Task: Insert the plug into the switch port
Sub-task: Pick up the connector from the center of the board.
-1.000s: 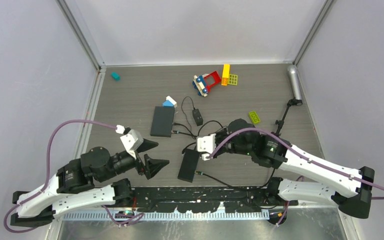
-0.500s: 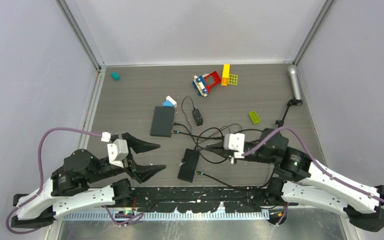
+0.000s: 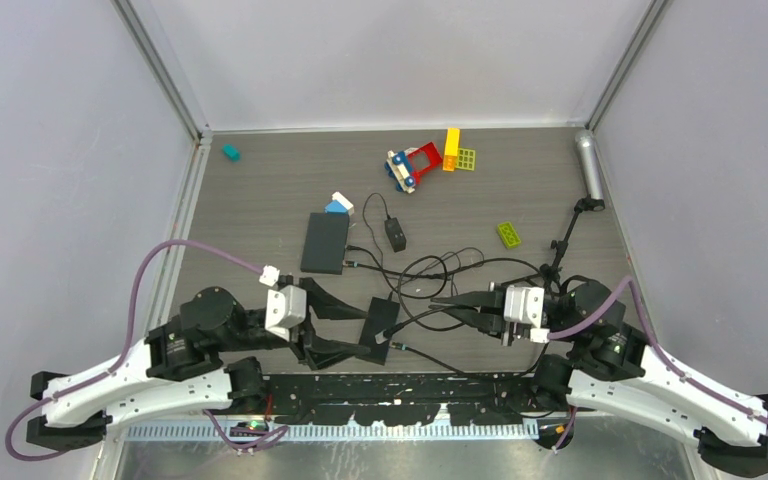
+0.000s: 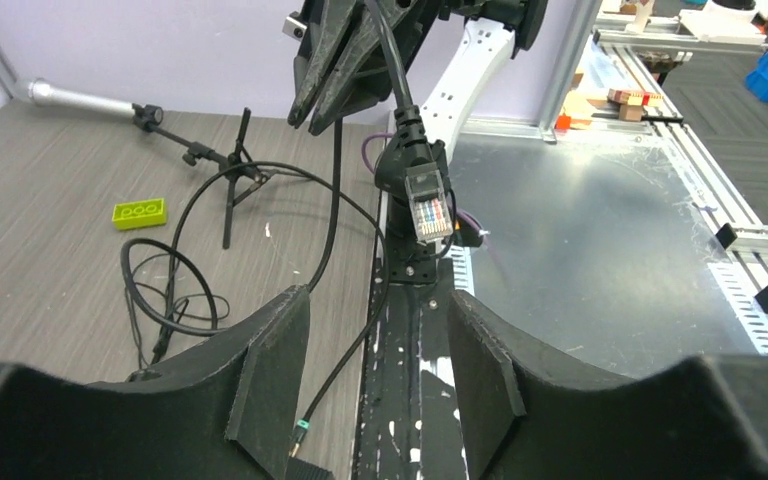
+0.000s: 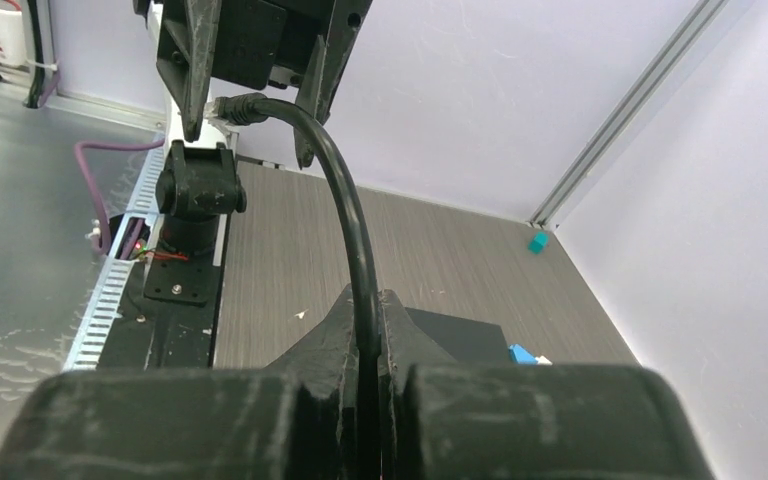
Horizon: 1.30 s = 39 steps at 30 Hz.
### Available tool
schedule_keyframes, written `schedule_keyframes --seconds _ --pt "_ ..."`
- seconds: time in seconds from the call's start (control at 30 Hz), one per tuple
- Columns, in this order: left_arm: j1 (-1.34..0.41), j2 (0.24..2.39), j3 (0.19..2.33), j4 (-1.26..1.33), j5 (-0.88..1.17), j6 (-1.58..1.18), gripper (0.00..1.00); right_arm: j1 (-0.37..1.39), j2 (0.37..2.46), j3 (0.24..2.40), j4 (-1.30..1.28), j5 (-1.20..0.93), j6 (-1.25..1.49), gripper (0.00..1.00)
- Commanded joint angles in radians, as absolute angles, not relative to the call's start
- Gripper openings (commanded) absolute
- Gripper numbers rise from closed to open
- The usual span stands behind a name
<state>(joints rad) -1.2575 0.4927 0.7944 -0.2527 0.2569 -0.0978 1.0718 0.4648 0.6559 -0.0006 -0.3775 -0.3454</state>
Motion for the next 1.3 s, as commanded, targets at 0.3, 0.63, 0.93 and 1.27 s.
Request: schedule_keyframes --seconds 0.3,0.63,0.93,1.27 --pt "-1.261 0.537 0.742 -0.005 0.294 -0.186 0.54 1.078 0.495 0.653 0.064 -0.365 -0.355 0.01" --pt "-1.261 0.581 0.759 -0.017 0.307 -0.202 0.19 1.078 0.509 0.652 0.066 -0.37 -0.356 0.01" --pt "-1.261 0.576 0.769 -0.123 0.083 -0.406 0.0 1.077 0.487 0.622 0.008 -0.314 -0.501 0.56" --pt "-1.261 0.623 0.744 -0.298 -0.189 -0.914 0.0 1.078 0.646 0.71 -0.037 -0.234 -0.8 0.7"
